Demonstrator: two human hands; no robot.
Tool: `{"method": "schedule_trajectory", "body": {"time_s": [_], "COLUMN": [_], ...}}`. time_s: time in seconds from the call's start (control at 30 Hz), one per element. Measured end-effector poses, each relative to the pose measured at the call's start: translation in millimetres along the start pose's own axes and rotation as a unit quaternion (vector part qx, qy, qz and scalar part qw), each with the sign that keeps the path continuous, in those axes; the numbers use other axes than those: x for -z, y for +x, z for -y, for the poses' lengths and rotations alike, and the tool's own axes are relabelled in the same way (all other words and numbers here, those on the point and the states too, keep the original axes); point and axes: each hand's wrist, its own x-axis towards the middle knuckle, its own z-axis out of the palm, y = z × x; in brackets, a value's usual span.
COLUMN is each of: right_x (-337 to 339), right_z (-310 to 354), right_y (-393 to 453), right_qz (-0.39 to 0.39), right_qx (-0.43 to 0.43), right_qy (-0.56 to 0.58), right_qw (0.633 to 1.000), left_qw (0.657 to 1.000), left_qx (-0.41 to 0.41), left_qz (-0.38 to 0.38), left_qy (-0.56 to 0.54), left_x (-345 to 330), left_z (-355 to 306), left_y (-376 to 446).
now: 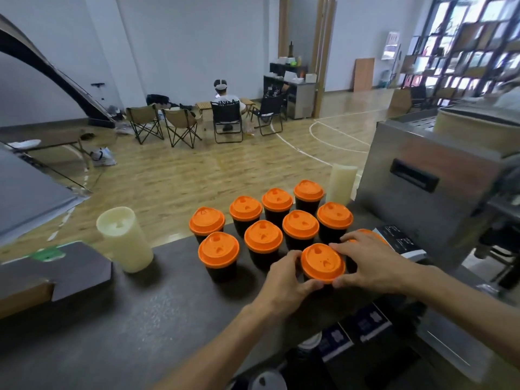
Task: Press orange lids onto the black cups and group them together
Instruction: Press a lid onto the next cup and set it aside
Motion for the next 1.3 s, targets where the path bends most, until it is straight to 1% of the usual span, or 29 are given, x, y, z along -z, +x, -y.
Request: {"method": "schedule_trajectory", "body": {"time_s": [0.2, 0.3, 0.4, 0.5, 0.63, 0.77, 0.87, 1.03, 1.13, 1.3], "right_x": [-1, 1, 8, 18, 27, 22, 11, -17, -43, -83], "right_z": [-2, 5, 29, 76, 163, 263, 350, 507, 600, 736], "right_y": [-1, -5, -11, -12, -4, 8, 18, 28, 31, 39], "right_qz": [0.007, 0.001, -0.025, -0.057, -0.089, -0.115, -0.122, -0.103, -0.071, -0.001], "right_qx": [0.005, 0.000, 0.013, 0.055, 0.147, 0.257, 0.332, 0.436, 0.490, 0.530], "right_qy": [-0.020, -0.036, -0.088, -0.126, -0.124, -0.108, -0.089, -0.050, -0.023, 0.015], "right_qw": [1.000, 0.999, 0.996, 0.989, 0.977, 0.954, 0.931, 0.892, 0.869, 0.848], "left_qw": [1.000, 1.000, 0.999, 0.997, 0.989, 0.963, 0.937, 0.886, 0.844, 0.772], "left_qx": [0.000, 0.014, 0.026, 0.019, 0.002, 0.026, 0.080, 0.190, 0.259, 0.368], "left_qz": [-0.006, -0.001, -0.013, -0.033, -0.102, -0.206, -0.277, -0.364, -0.400, -0.443], "left_qy": [0.010, 0.023, 0.039, 0.067, 0.103, 0.171, 0.196, 0.216, 0.247, 0.269], "left_x": [-4, -2, 9, 35, 96, 181, 247, 345, 393, 464], "left_z": [3, 6, 13, 26, 47, 72, 97, 139, 173, 229], "left_y": [5, 2, -11, -37, -83, -149, -213, -336, -408, -513]}}
